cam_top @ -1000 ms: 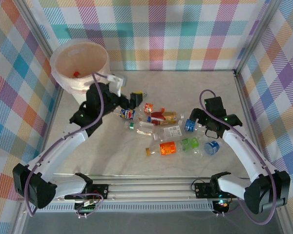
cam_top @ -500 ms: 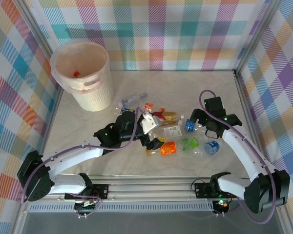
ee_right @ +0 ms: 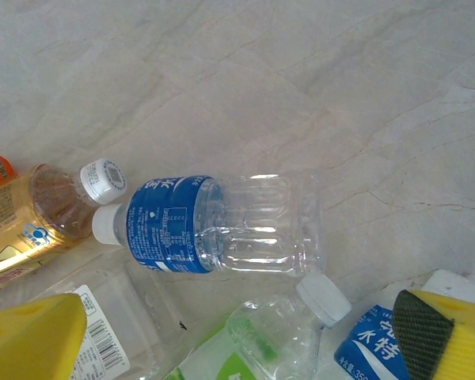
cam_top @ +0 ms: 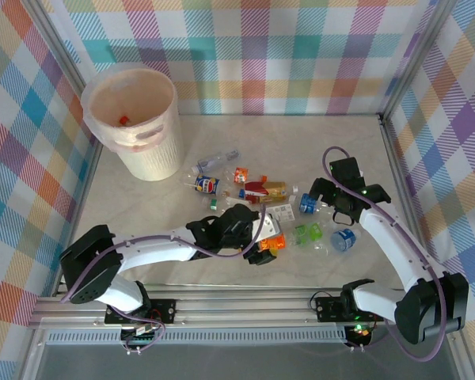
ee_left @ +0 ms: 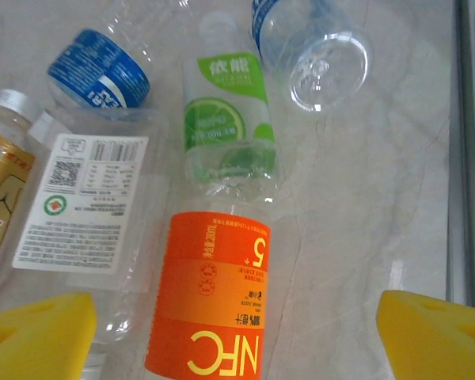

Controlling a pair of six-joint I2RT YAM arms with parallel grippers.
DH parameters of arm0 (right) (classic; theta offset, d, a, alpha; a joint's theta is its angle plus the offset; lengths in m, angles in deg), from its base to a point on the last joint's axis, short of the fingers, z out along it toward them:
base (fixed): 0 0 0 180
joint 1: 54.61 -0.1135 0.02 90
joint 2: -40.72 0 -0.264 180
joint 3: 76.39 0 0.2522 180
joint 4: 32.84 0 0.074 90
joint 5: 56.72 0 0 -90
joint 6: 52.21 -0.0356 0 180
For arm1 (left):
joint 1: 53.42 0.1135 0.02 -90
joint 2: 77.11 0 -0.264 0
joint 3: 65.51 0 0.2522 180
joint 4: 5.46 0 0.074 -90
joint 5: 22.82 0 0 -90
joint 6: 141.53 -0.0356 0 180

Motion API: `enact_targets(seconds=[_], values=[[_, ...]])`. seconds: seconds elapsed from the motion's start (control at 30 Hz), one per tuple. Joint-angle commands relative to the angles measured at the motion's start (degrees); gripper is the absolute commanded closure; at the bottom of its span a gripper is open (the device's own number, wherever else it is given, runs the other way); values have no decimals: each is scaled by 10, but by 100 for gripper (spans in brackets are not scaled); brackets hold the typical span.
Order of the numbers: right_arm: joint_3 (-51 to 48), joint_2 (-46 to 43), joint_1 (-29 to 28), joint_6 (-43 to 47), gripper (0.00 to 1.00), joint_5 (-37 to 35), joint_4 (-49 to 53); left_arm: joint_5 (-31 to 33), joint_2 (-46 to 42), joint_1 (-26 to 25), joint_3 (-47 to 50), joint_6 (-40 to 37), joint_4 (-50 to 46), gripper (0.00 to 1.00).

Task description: Put the plastic bottles in the bin

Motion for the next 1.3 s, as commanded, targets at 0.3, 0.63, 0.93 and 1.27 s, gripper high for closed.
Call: enact_targets(seconds=[0.3, 0.63, 0.93, 1.27], values=[[1, 12, -2, -6, 0, -5, 6, 81, 80, -33, -3, -57, 71, 11], [4, 20, -1, -4, 0, -3, 1, 101, 127, -33, -25, -54, 68, 13], [8, 28, -1, -2, 0, -1, 1, 87, 144, -33, -32, -44, 59, 21], [8, 30, -1, -5, 0, 0, 0, 88, 134, -35, -23, -40, 35, 29]])
